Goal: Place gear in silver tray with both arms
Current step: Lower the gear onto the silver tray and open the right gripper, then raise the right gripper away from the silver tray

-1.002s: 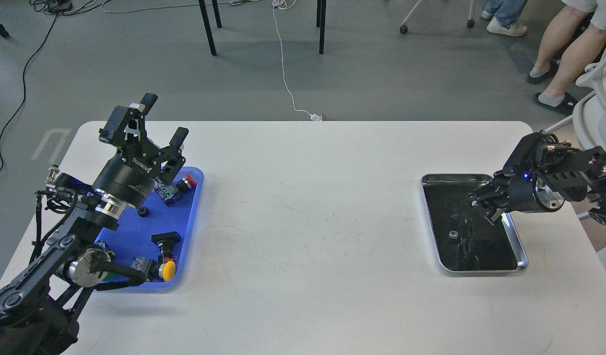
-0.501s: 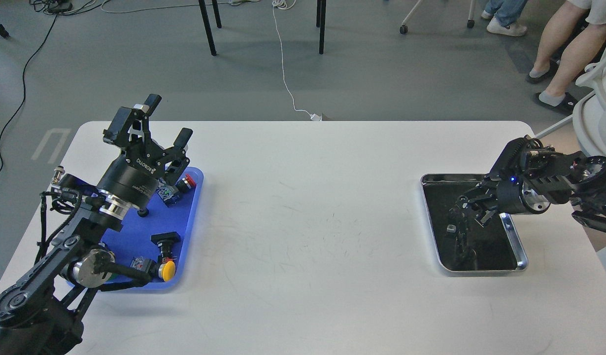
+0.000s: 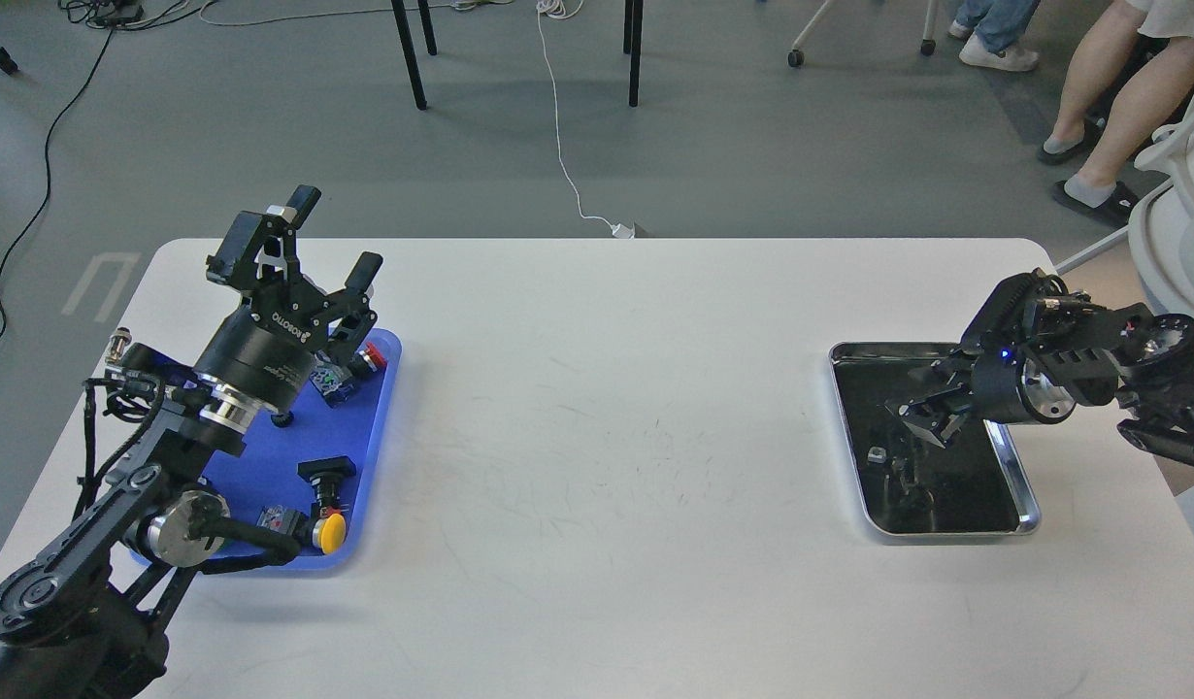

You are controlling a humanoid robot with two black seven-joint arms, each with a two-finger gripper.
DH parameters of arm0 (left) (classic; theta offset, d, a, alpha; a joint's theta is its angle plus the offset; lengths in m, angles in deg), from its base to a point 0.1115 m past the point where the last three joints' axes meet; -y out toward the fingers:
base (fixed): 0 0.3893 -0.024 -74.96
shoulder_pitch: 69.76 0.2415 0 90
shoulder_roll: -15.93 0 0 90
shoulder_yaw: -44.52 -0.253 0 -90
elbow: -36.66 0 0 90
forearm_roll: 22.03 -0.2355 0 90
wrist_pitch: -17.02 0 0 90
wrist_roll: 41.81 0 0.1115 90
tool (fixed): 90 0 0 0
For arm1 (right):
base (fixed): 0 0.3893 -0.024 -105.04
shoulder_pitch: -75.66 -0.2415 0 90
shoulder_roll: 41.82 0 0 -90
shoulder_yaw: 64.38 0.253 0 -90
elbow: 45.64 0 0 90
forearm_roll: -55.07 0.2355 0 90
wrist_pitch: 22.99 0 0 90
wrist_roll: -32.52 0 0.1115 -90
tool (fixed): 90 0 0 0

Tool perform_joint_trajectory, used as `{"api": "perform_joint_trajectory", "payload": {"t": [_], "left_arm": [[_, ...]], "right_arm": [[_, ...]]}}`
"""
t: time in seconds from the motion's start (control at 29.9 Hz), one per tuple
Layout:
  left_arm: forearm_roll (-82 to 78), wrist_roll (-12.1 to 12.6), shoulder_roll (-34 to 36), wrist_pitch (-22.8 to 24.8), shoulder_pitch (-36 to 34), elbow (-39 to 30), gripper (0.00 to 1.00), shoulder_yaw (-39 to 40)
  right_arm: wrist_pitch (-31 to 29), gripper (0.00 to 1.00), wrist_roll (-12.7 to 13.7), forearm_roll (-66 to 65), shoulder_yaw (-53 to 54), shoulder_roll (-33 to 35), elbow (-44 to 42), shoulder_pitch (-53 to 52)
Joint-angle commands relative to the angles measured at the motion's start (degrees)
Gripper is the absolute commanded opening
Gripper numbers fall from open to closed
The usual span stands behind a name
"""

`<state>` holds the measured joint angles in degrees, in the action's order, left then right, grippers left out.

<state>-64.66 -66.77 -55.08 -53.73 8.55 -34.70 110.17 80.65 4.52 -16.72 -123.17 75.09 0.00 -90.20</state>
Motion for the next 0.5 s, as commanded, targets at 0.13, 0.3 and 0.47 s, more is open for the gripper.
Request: {"api": "perform_joint_trajectory", "payload": {"t": [0.13, 0.3, 0.47], "left_arm": [[0.00, 0.00, 0.08, 0.00, 0.00, 0.00, 0.98, 0.00], [0.00, 0.00, -0.01, 0.00, 0.09, 0.00, 0.98, -0.17], [0.00, -0.09, -0.18, 0.00, 0.61, 0.00, 0.98, -0.17]], "right_arm": [[-0.11, 0.96, 0.00, 5.24, 12.63, 6.04, 9.36, -2.09], [-0.19, 0.97, 0.00, 18.58, 23.79, 8.07, 13.51, 0.54], [-1.94, 0.97, 0.00, 35.10, 36.88, 7.37, 12.98, 8.18]]}}
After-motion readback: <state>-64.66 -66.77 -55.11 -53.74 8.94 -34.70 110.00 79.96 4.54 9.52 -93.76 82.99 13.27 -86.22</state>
